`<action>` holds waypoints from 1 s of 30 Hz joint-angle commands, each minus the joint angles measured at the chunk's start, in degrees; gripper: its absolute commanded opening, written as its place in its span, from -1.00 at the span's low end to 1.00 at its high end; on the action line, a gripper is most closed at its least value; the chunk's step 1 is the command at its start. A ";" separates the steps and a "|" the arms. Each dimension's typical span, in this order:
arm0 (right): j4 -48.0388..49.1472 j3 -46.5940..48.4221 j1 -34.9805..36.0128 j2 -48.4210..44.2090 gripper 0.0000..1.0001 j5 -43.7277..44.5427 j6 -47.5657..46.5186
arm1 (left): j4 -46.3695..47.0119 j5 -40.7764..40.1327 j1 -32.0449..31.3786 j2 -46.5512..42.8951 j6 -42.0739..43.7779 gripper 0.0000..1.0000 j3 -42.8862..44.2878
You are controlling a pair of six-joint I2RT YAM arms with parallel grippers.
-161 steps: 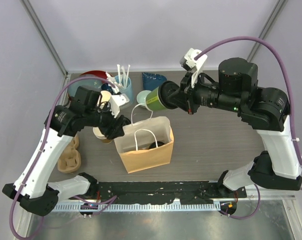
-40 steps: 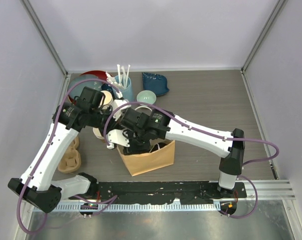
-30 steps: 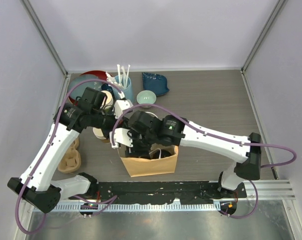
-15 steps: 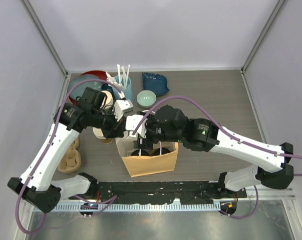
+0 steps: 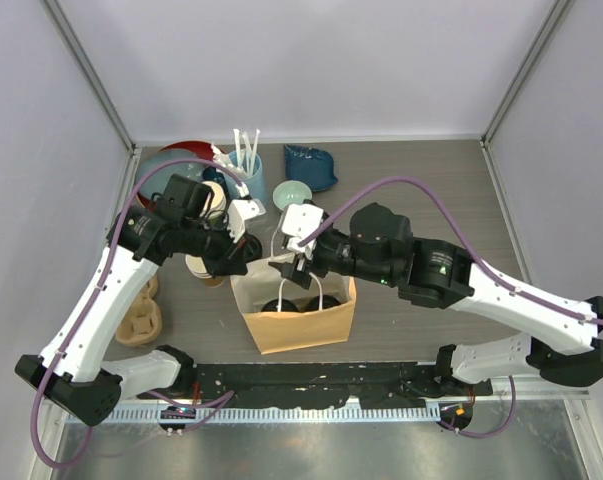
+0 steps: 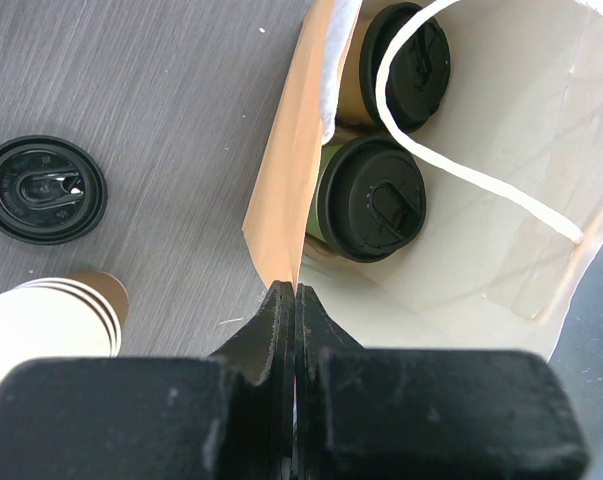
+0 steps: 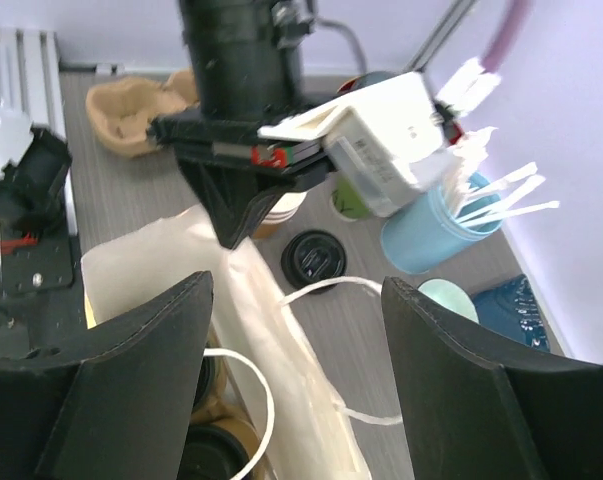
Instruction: Pack the takeout coffee
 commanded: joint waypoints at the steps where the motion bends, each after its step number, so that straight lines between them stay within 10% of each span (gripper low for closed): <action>1: 8.59 -0.09 -0.17 -4.37 0.48 6.78 4.48 | 1.70 1.94 -0.11 -0.56 -1.02 -1.00 1.47; 15: 17.91 -3.43 -6.73 -9.39 0.58 41.58 5.98 | 2.22 1.94 -0.20 -0.30 -1.20 -1.00 1.21; 30: 8.58 -19.05 -47.18 -10.35 0.68 22.80 22.77 | 2.84 1.59 -0.20 -0.47 -1.46 -1.00 1.03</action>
